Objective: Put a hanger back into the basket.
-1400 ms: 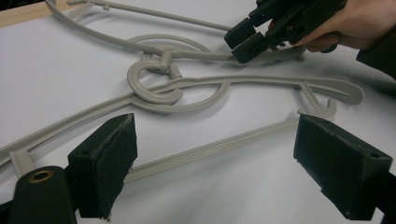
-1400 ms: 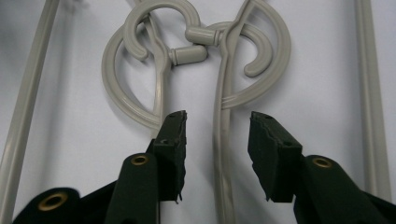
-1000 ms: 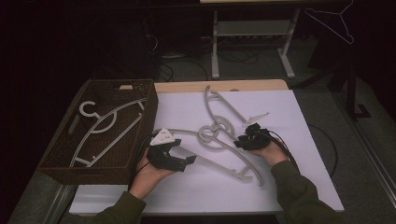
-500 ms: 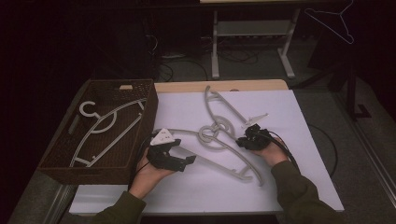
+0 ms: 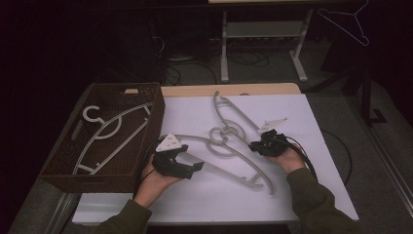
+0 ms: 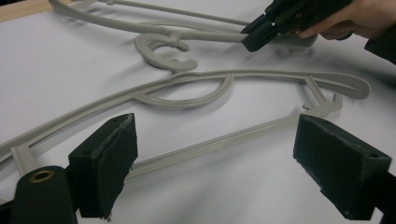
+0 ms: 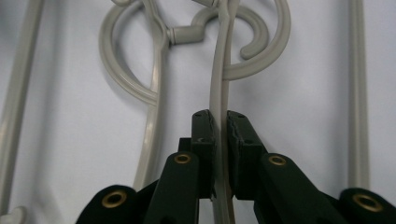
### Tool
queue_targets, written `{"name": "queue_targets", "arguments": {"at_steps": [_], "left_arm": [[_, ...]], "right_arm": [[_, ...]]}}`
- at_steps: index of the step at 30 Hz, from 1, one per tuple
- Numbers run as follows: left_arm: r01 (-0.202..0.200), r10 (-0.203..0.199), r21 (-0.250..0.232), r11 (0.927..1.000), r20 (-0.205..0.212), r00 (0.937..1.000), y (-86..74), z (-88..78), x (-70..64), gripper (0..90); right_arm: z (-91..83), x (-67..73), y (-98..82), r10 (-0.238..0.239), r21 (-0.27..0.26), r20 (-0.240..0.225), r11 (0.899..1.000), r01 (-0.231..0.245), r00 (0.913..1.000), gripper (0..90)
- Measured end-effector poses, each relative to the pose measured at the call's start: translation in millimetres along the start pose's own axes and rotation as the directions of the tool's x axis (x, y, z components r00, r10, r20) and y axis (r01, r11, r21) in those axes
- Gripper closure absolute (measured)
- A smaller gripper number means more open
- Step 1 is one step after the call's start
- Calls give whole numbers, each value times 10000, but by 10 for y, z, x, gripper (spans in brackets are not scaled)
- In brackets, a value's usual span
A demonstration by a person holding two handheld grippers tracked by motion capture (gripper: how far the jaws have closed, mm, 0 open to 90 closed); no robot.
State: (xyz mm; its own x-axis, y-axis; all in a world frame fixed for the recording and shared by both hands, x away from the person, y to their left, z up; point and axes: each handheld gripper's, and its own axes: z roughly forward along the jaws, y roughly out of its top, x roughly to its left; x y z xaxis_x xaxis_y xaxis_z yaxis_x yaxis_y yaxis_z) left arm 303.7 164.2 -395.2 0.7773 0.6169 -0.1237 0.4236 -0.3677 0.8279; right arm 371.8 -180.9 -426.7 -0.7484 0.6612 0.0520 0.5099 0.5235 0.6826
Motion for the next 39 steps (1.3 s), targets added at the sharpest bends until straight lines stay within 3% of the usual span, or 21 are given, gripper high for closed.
{"name": "queue_targets", "arguments": {"at_steps": [11, 19, 27, 33, 34, 39], "left_arm": [[5, -5, -4, 10000, -12, 10000, -3, -5, 3, 134], [-10, 10, 35, 10000, -37, 10000, -8, -24, 10, 133], [-57, 57, 223, 9997, -6, 10000, -37, -31, -10, 134], [-120, 117, 287, 9995, 86, 9999, -61, -49, -38, 134], [-110, 107, 285, 9995, 101, 9999, -61, -55, -39, 134], [-189, 182, 344, 9992, 200, 9996, -74, -89, -38, 135]], "right_arm": [[-271, 130, 3, -478, -785, -160, 9958, 464, 9987, 827], [-489, 372, -47, -1220, -1243, -653, 9858, 1132, 9904, 830], [-547, 599, -184, -1781, -1020, -1454, 9811, 1643, 9732, 827], [-527, 643, -301, -1979, -689, -1824, 9797, 1883, 9631, 825], [-516, 633, -317, -2226, -631, -1769, 9746, 2147, 9587, 824], [-472, 630, -367, -2334, -283, -1977, 9722, 2324, 9521, 822]]}}
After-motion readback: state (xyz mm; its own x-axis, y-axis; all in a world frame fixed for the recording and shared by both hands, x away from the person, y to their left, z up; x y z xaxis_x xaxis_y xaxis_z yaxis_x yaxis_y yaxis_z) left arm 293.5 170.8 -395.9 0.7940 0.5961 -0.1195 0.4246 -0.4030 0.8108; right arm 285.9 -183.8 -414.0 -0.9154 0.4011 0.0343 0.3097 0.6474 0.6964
